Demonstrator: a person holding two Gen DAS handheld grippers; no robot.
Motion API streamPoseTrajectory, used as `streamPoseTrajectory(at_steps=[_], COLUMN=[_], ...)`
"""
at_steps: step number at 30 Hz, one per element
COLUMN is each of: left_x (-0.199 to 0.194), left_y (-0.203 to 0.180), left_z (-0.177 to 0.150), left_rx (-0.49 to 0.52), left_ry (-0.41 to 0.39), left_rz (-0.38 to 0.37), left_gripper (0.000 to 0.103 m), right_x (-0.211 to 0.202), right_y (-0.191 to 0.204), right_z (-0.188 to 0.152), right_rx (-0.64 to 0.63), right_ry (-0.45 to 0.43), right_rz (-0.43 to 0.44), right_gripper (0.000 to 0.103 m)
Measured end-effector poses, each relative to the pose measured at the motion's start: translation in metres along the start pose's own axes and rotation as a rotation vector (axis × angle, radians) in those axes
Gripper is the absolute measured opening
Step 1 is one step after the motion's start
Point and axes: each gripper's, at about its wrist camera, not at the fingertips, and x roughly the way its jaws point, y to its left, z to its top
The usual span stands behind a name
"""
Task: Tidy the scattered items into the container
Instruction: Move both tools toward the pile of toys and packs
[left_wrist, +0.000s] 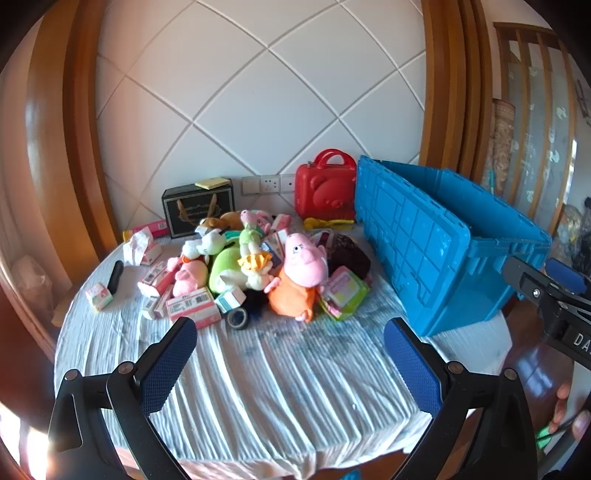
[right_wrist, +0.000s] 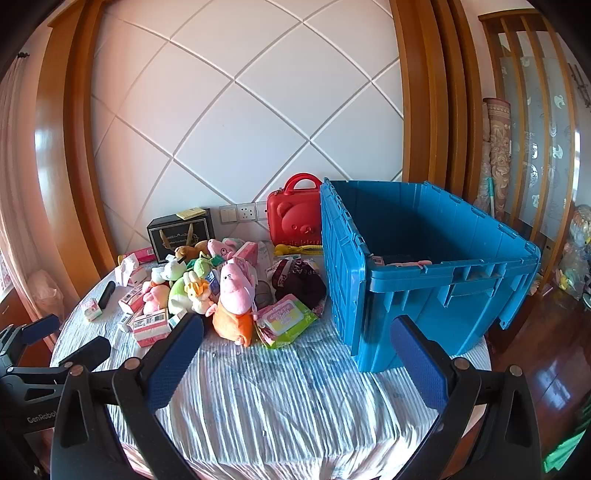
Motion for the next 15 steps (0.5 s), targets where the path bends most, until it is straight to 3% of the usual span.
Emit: streamPoseTrajectory(at_steps=[15], left_x=[0.001], left_y=[0.014], left_z=[-0.007], left_rx=[0.006], left_ry=[0.011], left_rz=[0.006], left_gripper=[0.103], right_x=[-0.002], right_y=[0.014], right_z=[-0.003], right_rx=[-0.007], right_ry=[-0.002], right_rz=[-0.002], right_gripper=[0.103])
